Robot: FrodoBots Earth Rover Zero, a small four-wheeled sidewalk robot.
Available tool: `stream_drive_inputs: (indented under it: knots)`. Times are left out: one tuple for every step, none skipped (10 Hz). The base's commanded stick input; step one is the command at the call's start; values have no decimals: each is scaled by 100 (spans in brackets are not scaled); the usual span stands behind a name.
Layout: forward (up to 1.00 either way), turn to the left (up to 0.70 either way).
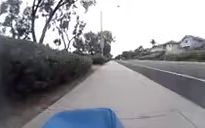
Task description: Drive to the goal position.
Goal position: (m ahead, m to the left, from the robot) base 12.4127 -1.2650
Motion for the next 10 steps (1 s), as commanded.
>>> stream_drive_inputs:
  knots:
    - [100,0]
    - [100,0]
    - [100,0]
    - [100,0]
    - [100,0]
    - [100,0]
    - [100,0]
    - [100,0]
    - [100,0]
    - [100,0]
